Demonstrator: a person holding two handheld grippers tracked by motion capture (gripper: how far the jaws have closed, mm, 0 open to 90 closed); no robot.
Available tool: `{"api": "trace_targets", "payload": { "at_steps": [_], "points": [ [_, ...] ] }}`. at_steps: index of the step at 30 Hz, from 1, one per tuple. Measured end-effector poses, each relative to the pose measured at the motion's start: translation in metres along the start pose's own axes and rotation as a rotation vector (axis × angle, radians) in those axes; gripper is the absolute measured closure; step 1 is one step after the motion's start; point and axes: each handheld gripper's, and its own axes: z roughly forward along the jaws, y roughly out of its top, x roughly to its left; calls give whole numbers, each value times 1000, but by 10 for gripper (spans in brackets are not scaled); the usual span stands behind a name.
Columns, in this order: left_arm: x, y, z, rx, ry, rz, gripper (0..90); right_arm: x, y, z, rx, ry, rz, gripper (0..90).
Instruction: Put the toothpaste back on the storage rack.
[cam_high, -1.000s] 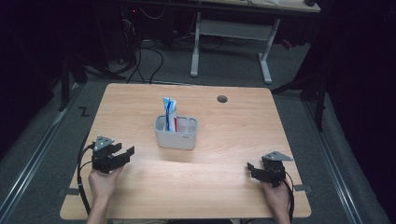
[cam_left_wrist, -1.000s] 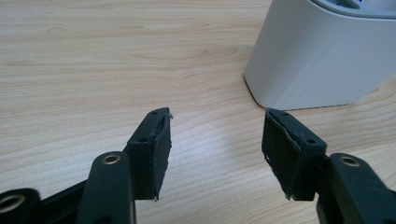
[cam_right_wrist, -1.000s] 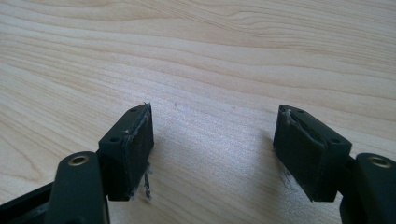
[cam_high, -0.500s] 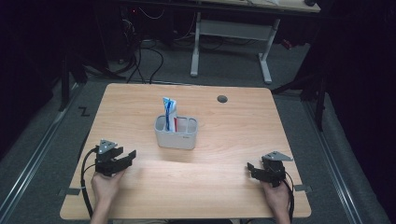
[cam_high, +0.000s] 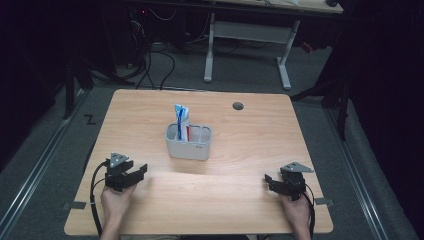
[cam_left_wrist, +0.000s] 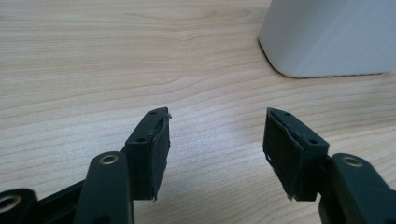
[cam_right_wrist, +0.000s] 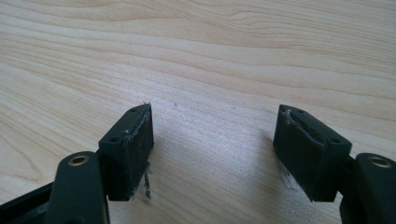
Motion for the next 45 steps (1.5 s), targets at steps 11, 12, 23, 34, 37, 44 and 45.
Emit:
{"api": "trace_targets", "payload": {
  "at_steps": [11,12,23,34,37,44,45],
  "points": [
    [-2,-5,9,14,15,4,409,0,0,0,0,0,0,289],
    [-2,-6,10,13,17,4,409,0,0,0,0,0,0,289],
    [-7,-8,18,28,55,40,392,0,0,0,0,0,0,289],
    [-16,-10,27,49,102,108,383,0,0,0,0,-1,0,289],
    [-16,-10,27,50,98,97,379,0,0,0,0,0,-1,289],
    [-17,-10,28,53,93,97,341,0,0,0,0,0,1,289],
    [-17,-10,28,54,92,97,340,0,0,0,0,0,0,289]
  ]
}}
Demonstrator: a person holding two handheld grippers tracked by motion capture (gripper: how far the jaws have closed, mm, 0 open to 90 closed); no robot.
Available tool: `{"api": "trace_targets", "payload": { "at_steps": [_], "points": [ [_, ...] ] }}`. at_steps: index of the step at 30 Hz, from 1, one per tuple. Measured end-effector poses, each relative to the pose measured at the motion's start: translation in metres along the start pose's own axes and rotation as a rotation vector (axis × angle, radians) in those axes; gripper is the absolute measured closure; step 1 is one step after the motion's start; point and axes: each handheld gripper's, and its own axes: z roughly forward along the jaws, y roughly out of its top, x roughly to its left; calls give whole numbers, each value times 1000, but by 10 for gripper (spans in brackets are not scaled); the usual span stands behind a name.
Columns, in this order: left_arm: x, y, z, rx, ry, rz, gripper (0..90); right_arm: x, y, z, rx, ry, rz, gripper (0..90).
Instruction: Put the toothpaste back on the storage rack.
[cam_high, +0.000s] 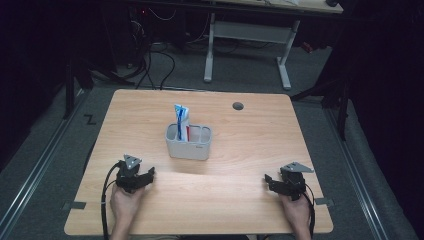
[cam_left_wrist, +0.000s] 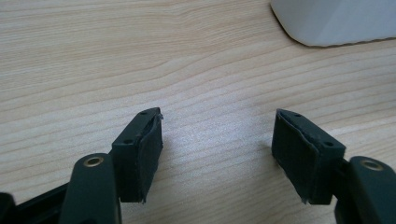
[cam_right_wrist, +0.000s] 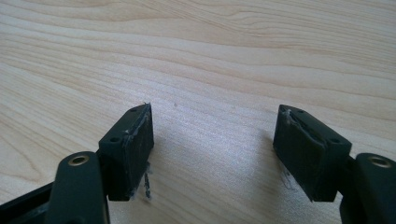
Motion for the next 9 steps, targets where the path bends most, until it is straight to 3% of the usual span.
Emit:
{"api": "trace_targets", "payload": {
  "at_steps": [9],
  "points": [
    [0,0,0,1,-1,1,327,0,0,0,0,0,-1,289]
  ]
}}
